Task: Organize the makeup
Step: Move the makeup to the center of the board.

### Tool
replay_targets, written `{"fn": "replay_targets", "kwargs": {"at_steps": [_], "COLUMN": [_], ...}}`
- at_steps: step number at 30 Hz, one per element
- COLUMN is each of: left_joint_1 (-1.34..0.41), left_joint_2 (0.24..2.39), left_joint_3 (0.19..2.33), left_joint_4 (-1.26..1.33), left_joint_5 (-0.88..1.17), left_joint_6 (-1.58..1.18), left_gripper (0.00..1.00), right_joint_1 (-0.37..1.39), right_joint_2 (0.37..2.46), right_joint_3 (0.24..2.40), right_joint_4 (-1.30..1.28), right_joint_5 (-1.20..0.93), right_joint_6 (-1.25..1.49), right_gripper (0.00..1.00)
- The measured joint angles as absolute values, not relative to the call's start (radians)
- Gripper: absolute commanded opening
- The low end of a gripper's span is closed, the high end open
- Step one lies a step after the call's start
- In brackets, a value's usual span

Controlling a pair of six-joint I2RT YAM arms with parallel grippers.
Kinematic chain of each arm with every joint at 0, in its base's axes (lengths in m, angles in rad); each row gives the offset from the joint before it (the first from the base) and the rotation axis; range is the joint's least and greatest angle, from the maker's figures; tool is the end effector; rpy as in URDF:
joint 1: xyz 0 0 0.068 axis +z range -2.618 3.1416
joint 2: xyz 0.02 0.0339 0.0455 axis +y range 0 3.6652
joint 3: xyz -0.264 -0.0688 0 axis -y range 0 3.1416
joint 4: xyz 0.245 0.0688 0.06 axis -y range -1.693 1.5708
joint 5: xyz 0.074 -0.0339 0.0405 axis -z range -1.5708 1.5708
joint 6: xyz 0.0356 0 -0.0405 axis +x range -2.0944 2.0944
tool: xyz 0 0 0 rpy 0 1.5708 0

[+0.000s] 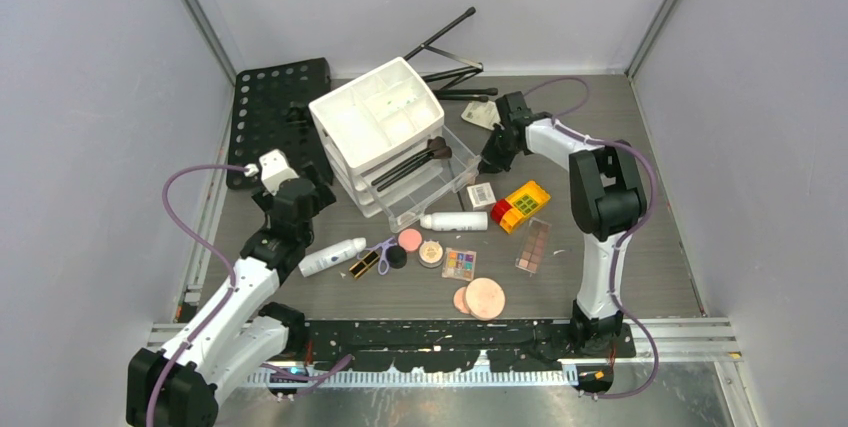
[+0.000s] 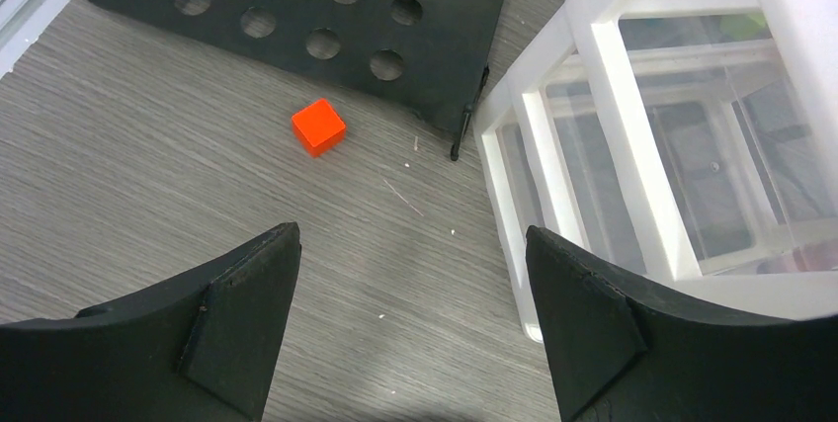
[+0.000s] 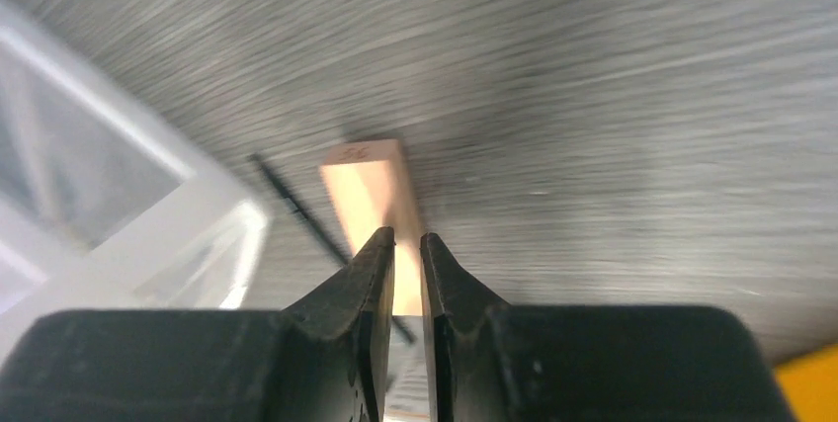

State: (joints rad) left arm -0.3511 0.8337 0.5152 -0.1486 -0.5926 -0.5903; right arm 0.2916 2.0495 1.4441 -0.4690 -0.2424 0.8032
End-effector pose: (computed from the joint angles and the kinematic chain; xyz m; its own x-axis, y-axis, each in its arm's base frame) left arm 0.1819 -0.0455 0.2426 -0.2494 -0.4003 -0.8818 -0.3874 0.8758 -0.2880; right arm 0.4083 0.1315 0.1623 -0.8644 0.4699 -0.1788 0.3362 0.8047 0.4893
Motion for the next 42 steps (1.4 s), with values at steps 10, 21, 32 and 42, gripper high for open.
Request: {"fn": "replay_targets", "kwargs": {"at_steps": [10, 21, 32, 42], "left_joint_1": [-0.351, -0.351, -0.351, -0.351], "left_joint_2": [0.834, 0.834, 0.834, 0.836], "left_joint_3": [0.515, 0.515, 0.515, 0.515], "left_joint_4": [-0.148, -0.147, -0.147, -0.146], "left_joint_5": [-0.593, -0.593, -0.592, -0.591], "left_joint_6": [-0.590, -0.590, -0.590, -0.590], "left_gripper": [0.86, 0.86, 0.86, 0.86], "right_joint_1": [0.273, 0.314, 0.361, 0.384], "right_joint_2": [2.004, 1.980, 2.112, 2.129], "right_joint_3": [1.370, 1.350, 1.386, 1.479], "right_joint_4": [-0.452, -0.223, -0.181, -0.385], "right_joint_5": [-0.145, -0.370, -0.491, -0.299], "right_joint_6": [0.769, 0.836, 0.869, 0.804], "right_gripper": [0.22, 0.22, 0.22, 0.22]}}
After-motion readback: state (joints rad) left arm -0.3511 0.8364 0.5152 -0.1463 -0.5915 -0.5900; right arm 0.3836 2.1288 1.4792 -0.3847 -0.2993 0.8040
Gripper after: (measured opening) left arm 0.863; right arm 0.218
